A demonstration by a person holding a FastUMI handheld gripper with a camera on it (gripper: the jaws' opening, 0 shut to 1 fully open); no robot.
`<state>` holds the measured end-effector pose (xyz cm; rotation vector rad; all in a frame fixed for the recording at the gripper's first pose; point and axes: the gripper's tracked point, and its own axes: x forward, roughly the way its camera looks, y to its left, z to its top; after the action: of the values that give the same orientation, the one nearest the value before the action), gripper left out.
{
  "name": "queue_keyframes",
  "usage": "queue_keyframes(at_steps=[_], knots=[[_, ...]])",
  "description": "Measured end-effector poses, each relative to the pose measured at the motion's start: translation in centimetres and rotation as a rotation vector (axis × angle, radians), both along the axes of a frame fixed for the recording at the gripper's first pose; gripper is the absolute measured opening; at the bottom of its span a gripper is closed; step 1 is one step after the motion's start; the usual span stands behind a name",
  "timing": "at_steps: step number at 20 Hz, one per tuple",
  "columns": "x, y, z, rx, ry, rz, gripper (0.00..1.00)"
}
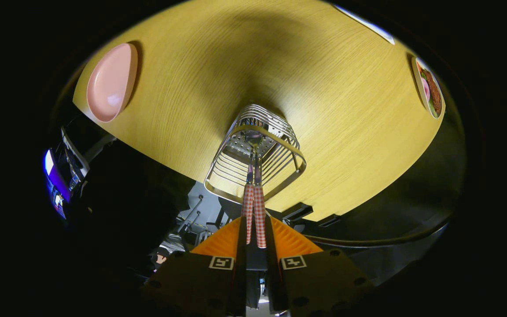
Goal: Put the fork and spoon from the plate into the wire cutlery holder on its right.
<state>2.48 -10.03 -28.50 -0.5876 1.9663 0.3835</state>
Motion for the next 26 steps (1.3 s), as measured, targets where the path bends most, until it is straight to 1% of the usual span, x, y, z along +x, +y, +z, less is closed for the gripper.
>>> queue_keyframes(at_steps=[2,3,6,7,8,11,12,13,14,15,16,19,21,24,26], knots=[[-0.1,-0.2,0.9,0.033,-0.047,0.001,0.29],[0.1,0.0,1.6,0.053,-0.078,-0.001,0.34],[0.3,0.6,3.4,0.142,-0.238,-0.023,0.43],[0.1,1.1,4.2,0.178,-0.301,-0.041,0.49],[0.1,1.5,4.8,0.213,-0.366,-0.063,0.53],[0.1,2.3,6.6,0.277,-0.559,-0.131,0.75],[0.3,2.6,7.4,0.294,-0.638,-0.149,0.77],[0.6,3.2,8.1,0.323,-0.722,-0.164,0.84],[0.5,3.7,8.9,0.351,-0.804,-0.170,0.87],[0.8,3.9,9.8,0.364,-0.889,-0.172,0.94],[0.9,4.2,11.1,0.368,-0.965,-0.175,0.98],[0.4,3.9,12.9,0.364,-1.155,-0.212,0.99],[0.8,4.1,14.8,0.396,-1.291,-0.254,0.99],[0.3,4.5,18.2,0.447,-1.500,-0.292,0.99],[-0.4,5.2,20.0,0.486,-1.599,-0.329,0.99]])
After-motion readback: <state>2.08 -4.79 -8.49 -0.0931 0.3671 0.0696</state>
